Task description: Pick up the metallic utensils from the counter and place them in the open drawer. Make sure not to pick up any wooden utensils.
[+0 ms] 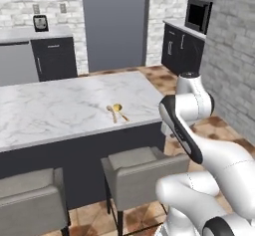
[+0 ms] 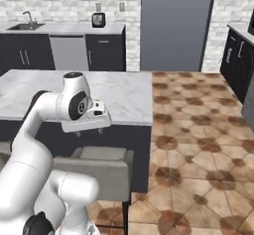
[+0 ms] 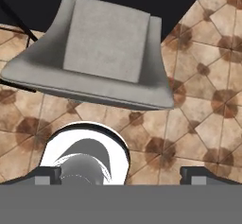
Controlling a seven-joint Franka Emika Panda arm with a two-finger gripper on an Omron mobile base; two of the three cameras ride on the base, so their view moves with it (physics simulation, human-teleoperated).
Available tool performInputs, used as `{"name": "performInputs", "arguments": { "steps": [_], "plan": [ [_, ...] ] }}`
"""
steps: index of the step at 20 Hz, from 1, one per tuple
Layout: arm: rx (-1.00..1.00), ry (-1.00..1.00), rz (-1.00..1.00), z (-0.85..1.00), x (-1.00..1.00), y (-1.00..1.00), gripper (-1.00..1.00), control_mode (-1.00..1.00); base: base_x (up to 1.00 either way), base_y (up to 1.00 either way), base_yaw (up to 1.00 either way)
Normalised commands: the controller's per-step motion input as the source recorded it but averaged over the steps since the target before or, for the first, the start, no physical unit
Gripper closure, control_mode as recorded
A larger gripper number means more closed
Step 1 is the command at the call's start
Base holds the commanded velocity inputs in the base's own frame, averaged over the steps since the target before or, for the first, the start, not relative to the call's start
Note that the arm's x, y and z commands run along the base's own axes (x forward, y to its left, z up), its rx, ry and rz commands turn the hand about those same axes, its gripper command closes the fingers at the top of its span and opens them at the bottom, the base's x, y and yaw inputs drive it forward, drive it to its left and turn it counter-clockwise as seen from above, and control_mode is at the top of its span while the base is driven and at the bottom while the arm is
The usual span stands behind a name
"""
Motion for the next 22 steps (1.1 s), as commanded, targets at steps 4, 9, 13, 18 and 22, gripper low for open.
{"name": "performInputs", "arguments": {
  "steps": [4,9,13,18,22],
  "plan": [
    [0.00,0.00,0.00,0.00,0.00,0.00,-1.00,1.00,0.58,0.00,-0.13],
    [0.00,0.00,0.00,0.00,0.00,0.00,-1.00,1.00,0.96,0.01,0.00],
    [0.00,0.00,0.00,0.00,0.00,0.00,-1.00,1.00,0.96,0.08,0.15],
    [0.00,0.00,0.00,0.00,0.00,0.00,-1.00,1.00,0.44,0.00,0.15],
    [0.00,0.00,0.00,0.00,0.00,0.00,-1.00,1.00,0.00,0.00,0.00]
  ]
}}
